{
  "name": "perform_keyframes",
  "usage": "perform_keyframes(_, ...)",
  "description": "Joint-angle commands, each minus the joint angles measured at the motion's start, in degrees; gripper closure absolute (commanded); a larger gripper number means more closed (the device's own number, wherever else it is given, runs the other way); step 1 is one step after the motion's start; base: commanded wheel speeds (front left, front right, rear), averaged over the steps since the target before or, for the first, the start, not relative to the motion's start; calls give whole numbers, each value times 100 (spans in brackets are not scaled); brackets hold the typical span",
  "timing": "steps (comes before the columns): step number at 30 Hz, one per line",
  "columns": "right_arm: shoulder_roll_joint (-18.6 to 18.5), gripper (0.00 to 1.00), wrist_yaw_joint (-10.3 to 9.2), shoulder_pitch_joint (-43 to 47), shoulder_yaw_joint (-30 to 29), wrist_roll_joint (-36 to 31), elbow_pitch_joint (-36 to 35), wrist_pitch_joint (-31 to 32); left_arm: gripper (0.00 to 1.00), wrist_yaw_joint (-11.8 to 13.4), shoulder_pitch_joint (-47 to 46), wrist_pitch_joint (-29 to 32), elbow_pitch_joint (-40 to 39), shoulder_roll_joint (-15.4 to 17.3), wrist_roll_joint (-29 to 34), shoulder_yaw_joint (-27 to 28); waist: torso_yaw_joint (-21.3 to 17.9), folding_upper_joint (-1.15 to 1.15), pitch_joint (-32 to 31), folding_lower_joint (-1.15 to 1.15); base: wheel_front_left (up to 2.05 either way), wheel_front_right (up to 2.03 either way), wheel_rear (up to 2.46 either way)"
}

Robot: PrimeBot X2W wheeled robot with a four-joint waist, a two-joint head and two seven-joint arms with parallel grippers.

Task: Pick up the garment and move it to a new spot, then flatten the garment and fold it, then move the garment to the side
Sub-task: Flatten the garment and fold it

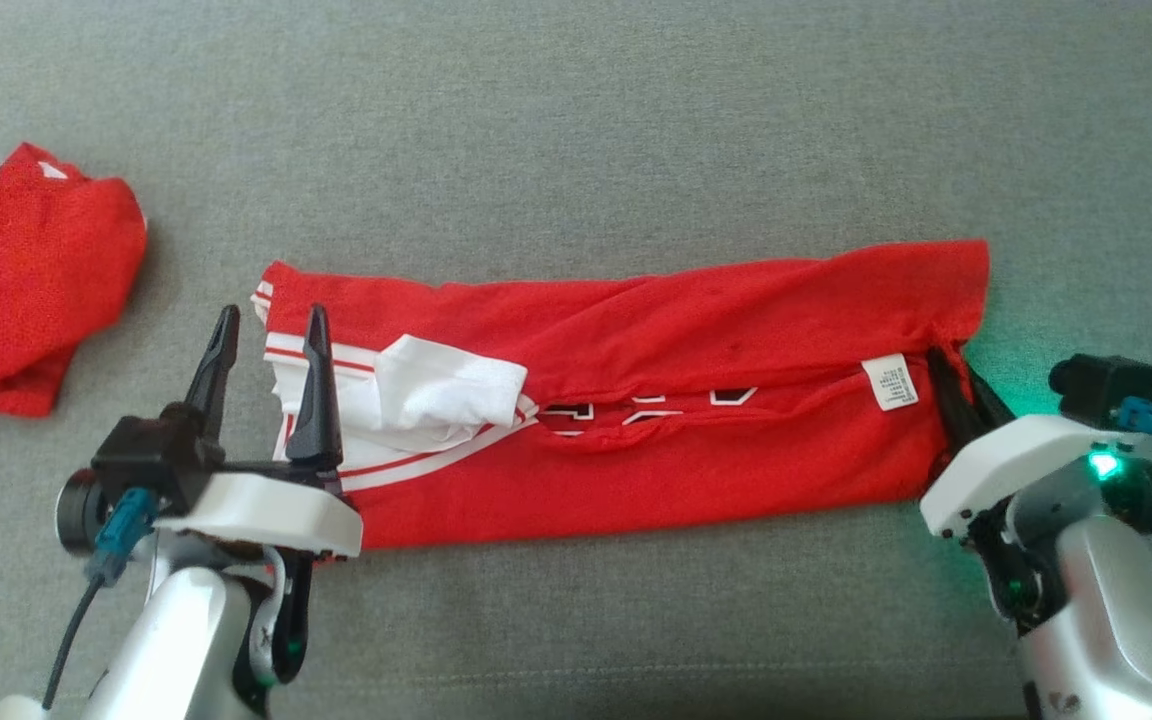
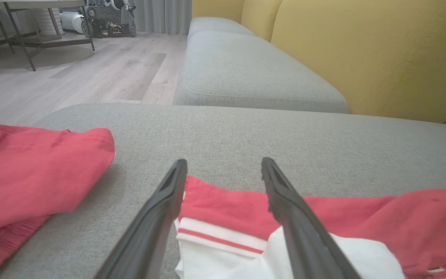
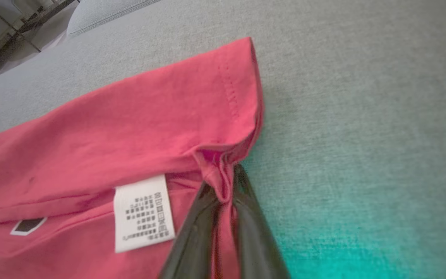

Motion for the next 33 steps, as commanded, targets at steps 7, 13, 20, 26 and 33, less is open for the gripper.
perform_keyframes(7,-62,100,-5,263,-110,19,-234,21,0,-2,-138,-69,-160,60,68,274,-96,0,-38,0,0,0,0)
perform_keyframes(13,-240,100,-5,285,-509,37,-476,56,0,-12,-128,-72,-172,56,69,295,-136,0,-60,0,0,0,0)
perform_keyframes(20,-570,100,-5,586,-1393,50,-844,157,0,-39,-104,-75,-160,25,59,300,-123,0,-104,0,0,0,0)
perform_keyframes(26,-614,100,-5,669,-1598,50,-1287,394,0,-28,-33,-76,-153,19,57,333,-176,0,-189,0,0,0,0)
perform_keyframes(33,-141,100,-5,581,-870,514,-2656,1086,0,-31,48,-76,-138,31,58,321,-231,0,-379,0,0,0,0)
